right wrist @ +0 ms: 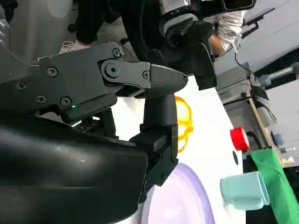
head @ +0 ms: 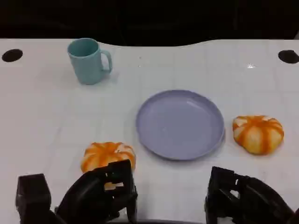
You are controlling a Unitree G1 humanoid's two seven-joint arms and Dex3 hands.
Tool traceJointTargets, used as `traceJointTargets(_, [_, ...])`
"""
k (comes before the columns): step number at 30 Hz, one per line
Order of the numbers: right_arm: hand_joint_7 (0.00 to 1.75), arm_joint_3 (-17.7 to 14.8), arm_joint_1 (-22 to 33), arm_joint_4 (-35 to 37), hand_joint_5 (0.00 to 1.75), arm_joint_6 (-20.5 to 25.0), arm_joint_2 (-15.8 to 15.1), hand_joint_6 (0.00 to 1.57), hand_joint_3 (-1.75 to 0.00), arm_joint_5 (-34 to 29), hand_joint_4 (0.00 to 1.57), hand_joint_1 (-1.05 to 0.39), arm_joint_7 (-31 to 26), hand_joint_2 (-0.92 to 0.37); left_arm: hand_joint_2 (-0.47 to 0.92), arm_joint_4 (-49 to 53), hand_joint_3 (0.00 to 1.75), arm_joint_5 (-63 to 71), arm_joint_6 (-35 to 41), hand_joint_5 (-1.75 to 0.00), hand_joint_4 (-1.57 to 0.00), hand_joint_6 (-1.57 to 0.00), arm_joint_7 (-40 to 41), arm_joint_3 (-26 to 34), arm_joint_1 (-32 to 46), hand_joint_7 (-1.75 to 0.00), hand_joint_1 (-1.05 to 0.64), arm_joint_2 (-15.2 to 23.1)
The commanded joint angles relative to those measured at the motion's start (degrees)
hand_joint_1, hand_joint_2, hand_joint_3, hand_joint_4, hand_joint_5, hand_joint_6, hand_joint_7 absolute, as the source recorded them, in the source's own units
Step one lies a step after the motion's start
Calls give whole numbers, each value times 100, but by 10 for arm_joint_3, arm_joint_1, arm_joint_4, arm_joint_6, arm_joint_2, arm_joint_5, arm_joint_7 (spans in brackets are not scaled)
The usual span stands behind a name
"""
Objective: Grasp the bread from the table and place it into the plate.
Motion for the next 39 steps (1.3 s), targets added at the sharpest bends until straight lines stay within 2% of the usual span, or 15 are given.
traceJointTargets(1, [175, -8, -4, -2, 175, -7, -5, 41, -47, 1, 62, -54, 1, -92, 92, 4, 27, 3, -7, -175, -78, -63, -7, 5, -7, -175, -74, 9])
traceJointTargets(12, [175, -9, -1, -16, 175, 10, -9, 41, -45, 5, 62, -55, -4, -92, 92, -3, 23, 1, 7, -175, -80, -64, -1, 3, -6, -175, -76, 5])
traceJointTargets(19, [175, -9, 1, -14, 175, 2, -7, 40, -49, 5, 62, -52, 0, -92, 92, -5, 27, 9, -5, -175, -76, -62, 4, 6, -7, -170, -73, 7])
traceJointTargets(22, [175, -9, 2, -16, 175, 2, -6, 40, -49, 2, 62, -52, -4, -92, 92, -26, 25, 12, 7, -175, -73, -62, 13, 9, -7, -156, -69, 14])
traceJointTargets(25, [175, -9, 1, -13, 175, -3, -6, 39, -50, 2, 62, -52, 0, -92, 92, -34, 27, 32, -36, -175, -59, -57, 10, 12, -10, -138, -66, 24])
traceJointTargets(27, [175, -9, 0, -13, 175, -4, -6, 39, -50, 3, 62, -52, 1, -92, 92, -33, 27, 44, -63, -168, -54, -58, 13, 15, -12, -118, -67, 28])
traceJointTargets(29, [175, -9, 0, -11, 175, -4, -6, 40, -50, 4, 62, -53, 2, -92, 92, -39, 27, 61, -81, -156, -56, -63, 25, 17, -10, -96, -69, 33])
traceJointTargets(32, [175, -10, -2, -8, 175, -4, -6, 40, -49, 6, 62, -53, 5, -92, 92, -45, 29, 90, -127, -131, -58, -71, 42, 21, -10, -51, -71, 39])
traceJointTargets(36, [175, -10, 1, -10, 175, -5, -8, 39, -49, 6, 61, -53, 7, -92, 92, -31, 32, 140, -202, -115, -57, -70, 73, 25, -21, -27, -74, 47])
traceJointTargets(39, [175, -11, 2, -12, 175, -5, -8, 39, -49, 6, 61, -53, 6, -92, 92, -35, 29, 161, -228, -106, -58, -69, 100, 32, -25, -15, -72, 52])
